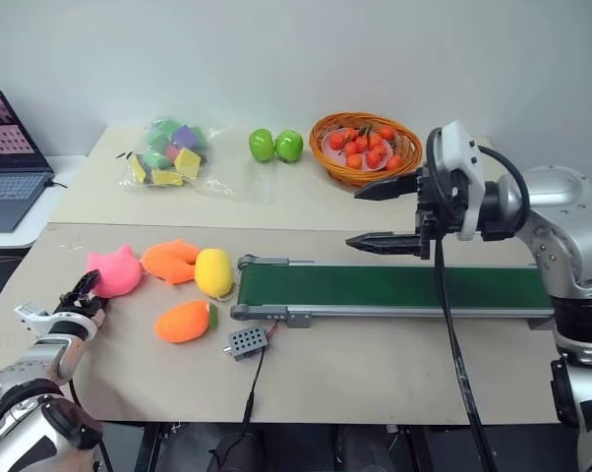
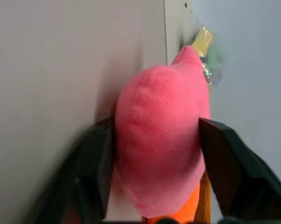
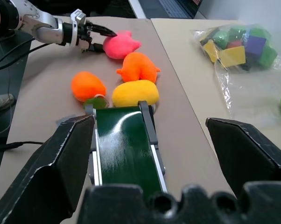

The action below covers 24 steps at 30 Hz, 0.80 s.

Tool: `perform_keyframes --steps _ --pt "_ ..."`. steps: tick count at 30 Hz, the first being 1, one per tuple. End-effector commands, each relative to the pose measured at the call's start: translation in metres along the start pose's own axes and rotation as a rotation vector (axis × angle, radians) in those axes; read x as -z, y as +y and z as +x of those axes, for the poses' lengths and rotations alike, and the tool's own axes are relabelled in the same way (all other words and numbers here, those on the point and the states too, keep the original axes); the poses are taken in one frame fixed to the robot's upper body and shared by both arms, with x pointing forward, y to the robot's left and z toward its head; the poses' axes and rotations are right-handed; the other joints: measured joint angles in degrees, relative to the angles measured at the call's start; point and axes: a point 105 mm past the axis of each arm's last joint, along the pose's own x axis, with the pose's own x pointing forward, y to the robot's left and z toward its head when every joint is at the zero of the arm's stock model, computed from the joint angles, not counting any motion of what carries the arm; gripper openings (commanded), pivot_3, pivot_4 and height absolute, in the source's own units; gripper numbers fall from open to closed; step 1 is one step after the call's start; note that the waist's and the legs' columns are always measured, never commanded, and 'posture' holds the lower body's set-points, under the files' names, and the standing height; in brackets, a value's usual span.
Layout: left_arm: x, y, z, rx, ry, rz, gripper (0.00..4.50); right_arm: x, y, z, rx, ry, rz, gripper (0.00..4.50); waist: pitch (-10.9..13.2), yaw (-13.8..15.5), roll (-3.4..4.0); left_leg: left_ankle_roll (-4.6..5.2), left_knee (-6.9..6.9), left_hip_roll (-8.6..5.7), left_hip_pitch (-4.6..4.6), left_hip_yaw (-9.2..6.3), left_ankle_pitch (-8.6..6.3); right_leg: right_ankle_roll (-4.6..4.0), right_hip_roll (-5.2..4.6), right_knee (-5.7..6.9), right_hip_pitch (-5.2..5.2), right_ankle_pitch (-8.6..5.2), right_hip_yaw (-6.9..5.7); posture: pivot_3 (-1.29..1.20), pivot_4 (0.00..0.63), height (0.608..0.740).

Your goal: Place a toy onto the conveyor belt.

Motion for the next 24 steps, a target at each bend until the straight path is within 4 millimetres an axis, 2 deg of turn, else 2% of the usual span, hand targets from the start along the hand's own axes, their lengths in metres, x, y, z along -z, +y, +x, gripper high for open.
perform_keyframes --steps 1,5,9,12,15,17,21,24 --pt "-0.001 0.007 -0.003 -0.03 0.003 0.003 1.28 -0.009 -0.001 -0.007 0.027 -0.013 -0.042 4.5 0.0 0.0 0.03 0.0 -0.03 0.0 0.0 0.01 0.0 0.0 0.0 0.0 0.0 0.0 0.0 0.0 0.15 0.738" --pt "-0.011 0.001 -0.006 0.004 -0.026 -0.001 0.03 -0.009 -0.002 -0.006 0.029 -0.014 -0.045 4.5 -0.1 -0.1 0.17 -0.04 -0.22 0.0 0.1 0.01 0.02 0.0 0.0 -0.02 -0.01 0.0 0.01 0.0 0.15 0.738" --pt "-0.024 -0.016 -0.009 0.082 -0.05 0.039 0.03 -0.008 -0.003 -0.004 0.026 -0.016 -0.047 4.5 -0.1 -0.5 0.17 -0.08 -0.31 0.01 0.14 0.0 0.05 -0.01 0.0 0.01 -0.05 0.01 0.01 0.0 0.15 0.738" --pt "-0.033 -0.05 -0.013 0.202 -0.037 0.149 0.03 -0.007 -0.004 -0.003 0.024 -0.017 -0.045 4.5 0.0 -0.6 0.06 -0.09 -0.32 0.01 0.09 0.0 0.05 -0.02 0.0 0.01 -0.09 0.01 0.0 0.0 0.15 0.738" --pt "-0.033 -0.091 -0.019 0.339 -0.01 0.278 0.03 -0.006 -0.004 -0.004 0.024 -0.018 -0.043 4.5 0.0 -0.5 -0.05 -0.14 -0.32 0.04 -0.07 -0.06 0.08 -0.02 0.01 0.05 -0.18 0.02 -0.04 0.0 0.15 0.738" --pt "-0.028 -0.117 -0.022 0.389 0.008 0.42 0.03 -0.005 -0.005 -0.004 0.026 -0.018 -0.042 4.5 0.0 -0.3 -0.08 -0.14 -0.32 0.03 -0.13 -0.08 0.08 -0.02 0.01 0.04 -0.17 0.02 -0.05 0.0 0.15 0.738" --pt "-0.009 -0.153 -0.022 0.41 0.032 0.746 0.03 -0.003 -0.008 -0.003 0.033 -0.021 -0.042 4.5 0.1 0.0 -0.1 -0.15 -0.34 -0.02 -0.19 -0.11 0.08 -0.02 -0.08 -0.03 -0.18 0.02 -0.05 0.0 0.15 0.738" --pt "0.024 -0.188 -0.019 0.483 0.056 1.022 0.03 -0.002 -0.009 -0.002 0.036 -0.026 -0.042 4.5 0.1 0.1 -0.13 -0.16 -0.41 -0.03 -0.2 -0.1 0.09 -0.02 -0.07 -0.08 -0.16 0.02 -0.06 0.0 0.15 0.738"
